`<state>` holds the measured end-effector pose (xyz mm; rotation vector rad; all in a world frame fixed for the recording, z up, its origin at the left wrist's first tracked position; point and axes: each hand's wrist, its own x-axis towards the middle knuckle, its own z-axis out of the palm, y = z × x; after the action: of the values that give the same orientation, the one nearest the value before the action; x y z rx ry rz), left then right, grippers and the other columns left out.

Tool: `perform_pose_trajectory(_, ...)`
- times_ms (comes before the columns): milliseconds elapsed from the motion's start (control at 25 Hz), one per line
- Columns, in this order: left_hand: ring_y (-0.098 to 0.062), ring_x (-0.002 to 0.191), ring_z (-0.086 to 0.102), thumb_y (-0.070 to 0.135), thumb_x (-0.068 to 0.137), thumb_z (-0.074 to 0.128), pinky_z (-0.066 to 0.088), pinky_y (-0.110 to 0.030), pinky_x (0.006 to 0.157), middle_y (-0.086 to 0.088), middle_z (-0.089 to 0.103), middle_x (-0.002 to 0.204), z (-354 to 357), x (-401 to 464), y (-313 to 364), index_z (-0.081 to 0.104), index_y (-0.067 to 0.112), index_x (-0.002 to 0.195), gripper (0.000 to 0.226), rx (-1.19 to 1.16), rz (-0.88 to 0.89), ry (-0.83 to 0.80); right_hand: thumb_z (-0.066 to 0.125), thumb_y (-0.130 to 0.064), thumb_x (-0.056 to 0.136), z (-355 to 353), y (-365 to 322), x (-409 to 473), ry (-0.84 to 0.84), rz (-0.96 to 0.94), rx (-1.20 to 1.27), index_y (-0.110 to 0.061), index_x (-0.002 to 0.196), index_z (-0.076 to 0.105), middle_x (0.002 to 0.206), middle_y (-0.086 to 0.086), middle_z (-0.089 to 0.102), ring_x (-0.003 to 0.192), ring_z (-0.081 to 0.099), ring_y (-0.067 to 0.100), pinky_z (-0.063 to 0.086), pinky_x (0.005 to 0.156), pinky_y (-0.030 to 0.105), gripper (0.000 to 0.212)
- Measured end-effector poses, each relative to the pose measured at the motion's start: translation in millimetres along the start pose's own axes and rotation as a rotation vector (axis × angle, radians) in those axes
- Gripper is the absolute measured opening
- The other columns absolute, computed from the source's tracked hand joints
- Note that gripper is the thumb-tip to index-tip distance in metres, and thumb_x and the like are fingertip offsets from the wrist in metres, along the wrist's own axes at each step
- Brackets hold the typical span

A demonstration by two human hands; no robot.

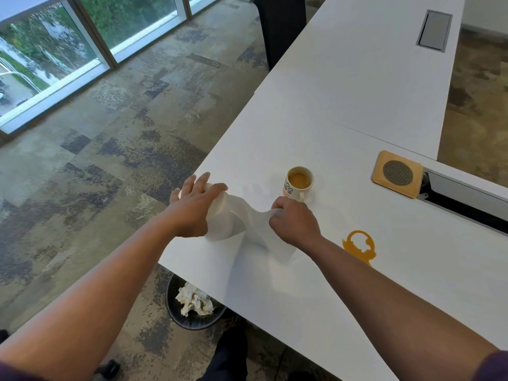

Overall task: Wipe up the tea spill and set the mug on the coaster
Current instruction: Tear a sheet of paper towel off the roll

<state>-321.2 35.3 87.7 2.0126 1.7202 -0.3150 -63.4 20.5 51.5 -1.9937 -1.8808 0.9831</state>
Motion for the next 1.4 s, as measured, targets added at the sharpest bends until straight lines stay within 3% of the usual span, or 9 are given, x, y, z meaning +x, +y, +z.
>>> perform_pose_trajectory(120, -0.028, 0.156, -0.014, 0.034, 0.071, 0.088, 0.011, -0.065, 0.120, 0.004, -0.001, 0.169, 3, 0, 2, 0.022, 0.048, 0.148, 0.102, -0.091, 0.010, 0.012, 0.062, -0.045, 0.078, 1, -7, -1, 0.016, -0.118, -0.224, -0.029, 0.113, 0.061, 0.106, -0.006, 0.069, 0.099, 0.065, 0.024, 0.048, 0.085, 0.040, 0.038)
perform_pose_trajectory(240, -0.027, 0.153, 0.003, 0.060, 0.075, 0.079, 0.026, -0.064, 0.116, 0.003, 0.019, 0.163, 8, 1, 7, 0.023, 0.042, 0.151, 0.097, -0.124, -0.022, 0.120, 0.064, -0.059, 0.080, 1, -19, 1, 0.031, -0.248, -0.369, -0.028, 0.121, 0.059, 0.112, -0.003, 0.069, 0.104, 0.064, 0.025, 0.046, 0.089, 0.044, 0.052)
perform_pose_trajectory(480, -0.028, 0.143, 0.016, 0.057, 0.078, 0.076, 0.046, -0.054, 0.097, 0.004, 0.031, 0.152, 16, 4, 5, 0.028, 0.040, 0.150, 0.089, -0.054, -0.030, 0.190, 0.051, -0.054, 0.095, 1, -22, 1, -0.072, -0.296, -0.295, -0.029, 0.115, 0.062, 0.104, -0.002, 0.072, 0.097, 0.064, 0.025, 0.044, 0.077, 0.037, 0.033)
perform_pose_trajectory(640, -0.029, 0.140, 0.020, 0.057, 0.059, 0.089, 0.050, -0.052, 0.096, 0.004, 0.029, 0.151, 12, 8, 3, 0.014, 0.042, 0.154, 0.122, 0.033, -0.016, 0.081, 0.047, -0.043, 0.100, 6, -27, 5, -0.058, -0.296, -0.313, -0.023, 0.112, 0.059, 0.099, 0.004, 0.071, 0.088, 0.064, 0.031, 0.045, 0.067, 0.037, 0.026)
perform_pose_trajectory(760, -0.034, 0.140, 0.020, 0.040, 0.054, 0.095, 0.053, -0.053, 0.094, 0.002, 0.013, 0.158, 8, 10, -2, -0.001, 0.045, 0.154, 0.139, 0.179, 0.025, -0.035, 0.048, -0.032, 0.100, 11, -33, 10, -0.098, -0.239, -0.267, -0.023, 0.108, 0.060, 0.098, 0.006, 0.069, 0.085, 0.062, 0.031, 0.053, 0.070, 0.040, 0.017)
perform_pose_trajectory(880, -0.034, 0.132, 0.035, 0.030, 0.059, 0.091, 0.058, -0.050, 0.085, 0.002, 0.028, 0.150, 3, 12, -2, 0.006, 0.047, 0.149, 0.125, 0.277, 0.065, -0.046, 0.046, -0.030, 0.101, 13, -38, 13, -0.113, -0.229, -0.169, -0.023, 0.102, 0.064, 0.094, 0.005, 0.069, 0.084, 0.060, 0.031, 0.051, 0.068, 0.040, 0.019)
perform_pose_trajectory(1080, -0.025, 0.110, 0.048, 0.036, 0.058, 0.088, 0.052, -0.038, 0.071, 0.005, 0.043, 0.123, -14, 15, -7, 0.025, 0.044, 0.138, 0.102, 0.266, 0.107, -0.095, 0.047, -0.025, 0.102, 5, -31, 15, -0.141, -0.248, -0.114, -0.021, 0.097, 0.069, 0.095, 0.005, 0.071, 0.085, 0.060, 0.029, 0.052, 0.072, 0.042, 0.023)
perform_pose_trajectory(1320, -0.026, 0.102, 0.055, 0.036, 0.053, 0.092, 0.057, -0.046, 0.079, 0.006, 0.045, 0.114, -41, 18, 2, 0.033, 0.045, 0.135, 0.101, 0.143, 0.111, -0.245, 0.049, -0.026, 0.102, -11, -34, 13, -0.154, -0.243, -0.068, -0.021, 0.093, 0.070, 0.089, 0.004, 0.071, 0.086, 0.061, 0.029, 0.051, 0.074, 0.043, 0.023)
perform_pose_trajectory(1400, -0.028, 0.102, 0.057, 0.033, 0.053, 0.095, 0.057, -0.050, 0.084, 0.006, 0.046, 0.115, -49, 18, 3, 0.035, 0.045, 0.135, 0.102, 0.070, 0.109, -0.309, 0.050, -0.026, 0.101, -17, -34, 13, -0.167, -0.246, -0.065, -0.025, 0.085, 0.067, 0.079, -0.001, 0.067, 0.082, 0.060, 0.026, 0.049, 0.072, 0.040, 0.023)
